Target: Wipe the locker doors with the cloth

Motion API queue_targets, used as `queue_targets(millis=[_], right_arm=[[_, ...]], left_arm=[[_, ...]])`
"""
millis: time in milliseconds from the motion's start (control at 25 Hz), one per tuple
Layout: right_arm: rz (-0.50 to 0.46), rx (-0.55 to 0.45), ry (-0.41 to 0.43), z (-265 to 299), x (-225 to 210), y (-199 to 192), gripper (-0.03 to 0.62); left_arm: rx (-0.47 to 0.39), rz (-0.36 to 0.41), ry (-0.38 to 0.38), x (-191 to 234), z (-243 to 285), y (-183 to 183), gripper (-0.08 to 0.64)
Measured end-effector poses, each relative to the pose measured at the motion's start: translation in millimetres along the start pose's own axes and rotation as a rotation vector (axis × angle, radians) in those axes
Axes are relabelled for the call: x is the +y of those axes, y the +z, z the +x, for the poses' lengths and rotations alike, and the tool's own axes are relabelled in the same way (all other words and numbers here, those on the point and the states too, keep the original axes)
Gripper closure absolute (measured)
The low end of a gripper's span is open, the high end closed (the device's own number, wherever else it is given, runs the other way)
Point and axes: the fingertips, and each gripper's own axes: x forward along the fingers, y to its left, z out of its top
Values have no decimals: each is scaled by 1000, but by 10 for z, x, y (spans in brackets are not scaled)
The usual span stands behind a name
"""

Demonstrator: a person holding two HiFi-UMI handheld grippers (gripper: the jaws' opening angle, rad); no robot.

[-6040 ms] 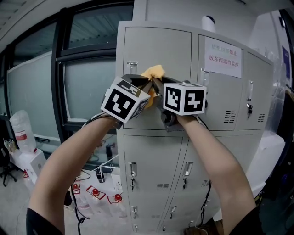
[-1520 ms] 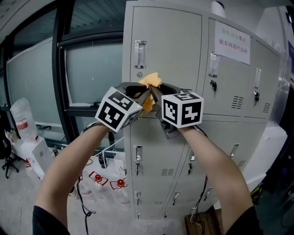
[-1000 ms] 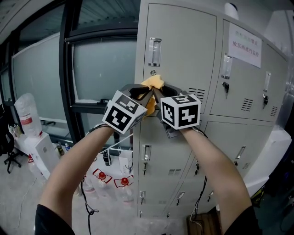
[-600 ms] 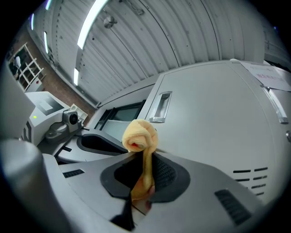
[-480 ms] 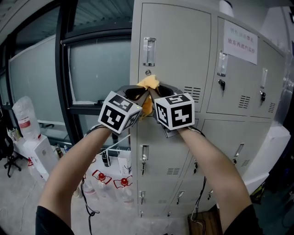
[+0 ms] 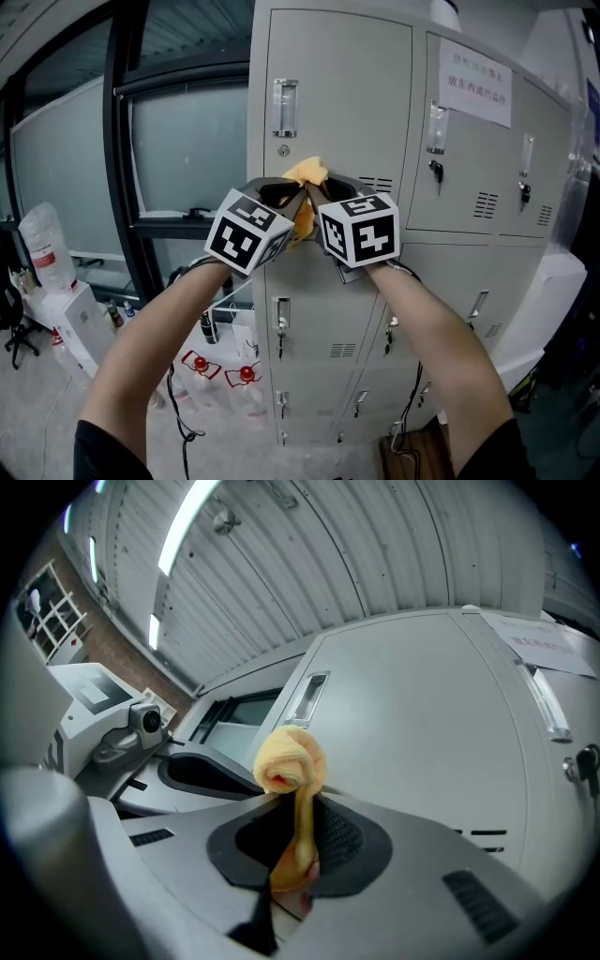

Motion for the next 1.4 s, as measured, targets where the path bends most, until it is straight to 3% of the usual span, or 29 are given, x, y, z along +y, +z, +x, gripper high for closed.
queue_targets(millis=[640,920,1400], right_arm=[[18,5,-93,-523,-791,-172,525],[31,5,-137,-772,-1176,-263,525],[58,-14,-140,-929,-1416,-340,525]], left_arm=[[-46,36,-85,-654,595,347,525],[-74,8,-134,-962,889,512,525],[-83,10,-153,-1163,1080,601,525]])
